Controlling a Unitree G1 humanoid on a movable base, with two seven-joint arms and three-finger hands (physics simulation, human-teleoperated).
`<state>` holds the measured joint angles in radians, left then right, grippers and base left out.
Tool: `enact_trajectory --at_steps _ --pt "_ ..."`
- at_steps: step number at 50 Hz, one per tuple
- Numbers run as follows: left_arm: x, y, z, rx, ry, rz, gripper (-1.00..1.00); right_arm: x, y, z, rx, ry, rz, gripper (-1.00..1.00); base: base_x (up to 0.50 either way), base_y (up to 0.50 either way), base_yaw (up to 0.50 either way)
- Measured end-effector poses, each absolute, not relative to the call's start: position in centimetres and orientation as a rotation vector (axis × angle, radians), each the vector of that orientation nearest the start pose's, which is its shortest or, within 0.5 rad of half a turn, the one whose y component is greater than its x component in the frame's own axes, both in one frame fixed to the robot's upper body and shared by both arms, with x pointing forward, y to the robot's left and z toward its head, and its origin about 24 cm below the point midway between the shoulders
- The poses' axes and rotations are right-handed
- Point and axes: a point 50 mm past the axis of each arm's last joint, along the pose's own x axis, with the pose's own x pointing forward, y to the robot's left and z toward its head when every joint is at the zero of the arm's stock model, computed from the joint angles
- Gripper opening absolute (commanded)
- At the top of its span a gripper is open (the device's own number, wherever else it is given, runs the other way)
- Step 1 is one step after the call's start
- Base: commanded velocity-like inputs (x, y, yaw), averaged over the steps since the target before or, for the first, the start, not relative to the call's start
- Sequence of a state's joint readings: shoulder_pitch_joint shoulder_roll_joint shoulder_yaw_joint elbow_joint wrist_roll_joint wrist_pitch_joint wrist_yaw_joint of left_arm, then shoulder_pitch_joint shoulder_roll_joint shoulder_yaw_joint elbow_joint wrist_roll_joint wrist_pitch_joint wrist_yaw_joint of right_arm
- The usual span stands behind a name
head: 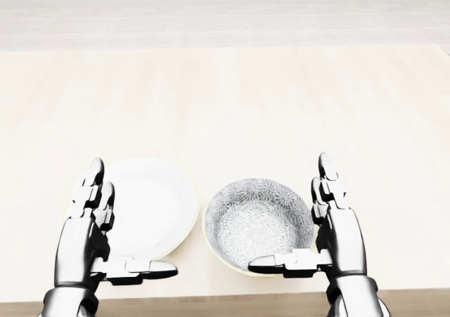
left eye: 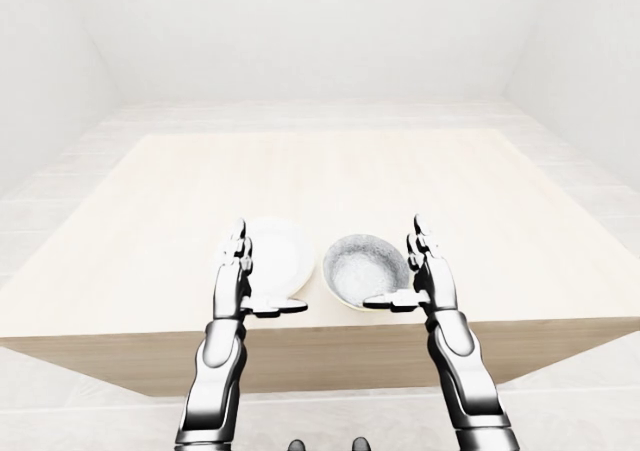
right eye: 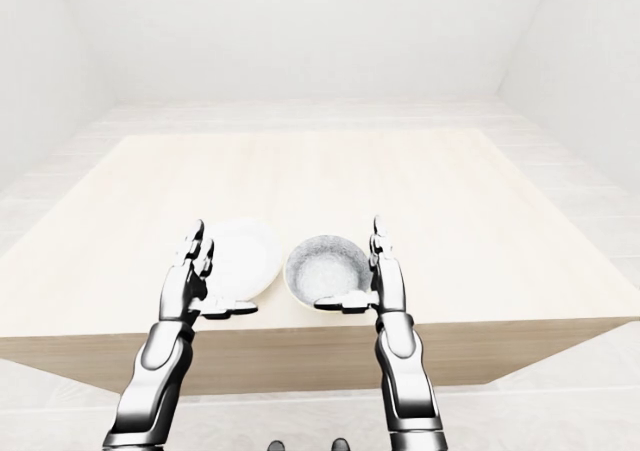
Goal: Put the bowl on the plate.
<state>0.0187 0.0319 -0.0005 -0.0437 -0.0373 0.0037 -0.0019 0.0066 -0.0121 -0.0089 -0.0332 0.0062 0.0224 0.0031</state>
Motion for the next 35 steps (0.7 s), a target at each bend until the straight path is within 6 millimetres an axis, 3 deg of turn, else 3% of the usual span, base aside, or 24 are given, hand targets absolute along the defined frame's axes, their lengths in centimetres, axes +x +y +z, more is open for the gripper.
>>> enact_trajectory --at_steps 8,28,35 --pt "24.77 16.01 5.00 -0.006 -0.028 -0.001 1.00 24.78 -15.65 5.05 -0.006 -0.017 -0.012 1.00 0.00 0.07 0.00" --pt "24.91 16.28 4.89 0.001 -0.025 -0.005 1.00 24.77 -15.83 5.32 -0.009 -0.021 0.001 1.00 -0.03 0.49 0.00" --pt "24.55 16.46 4.97 0.005 -0.024 -0.011 1.00 24.53 -15.94 5.56 -0.017 -0.034 -0.003 1.00 0.00 0.03 0.00"
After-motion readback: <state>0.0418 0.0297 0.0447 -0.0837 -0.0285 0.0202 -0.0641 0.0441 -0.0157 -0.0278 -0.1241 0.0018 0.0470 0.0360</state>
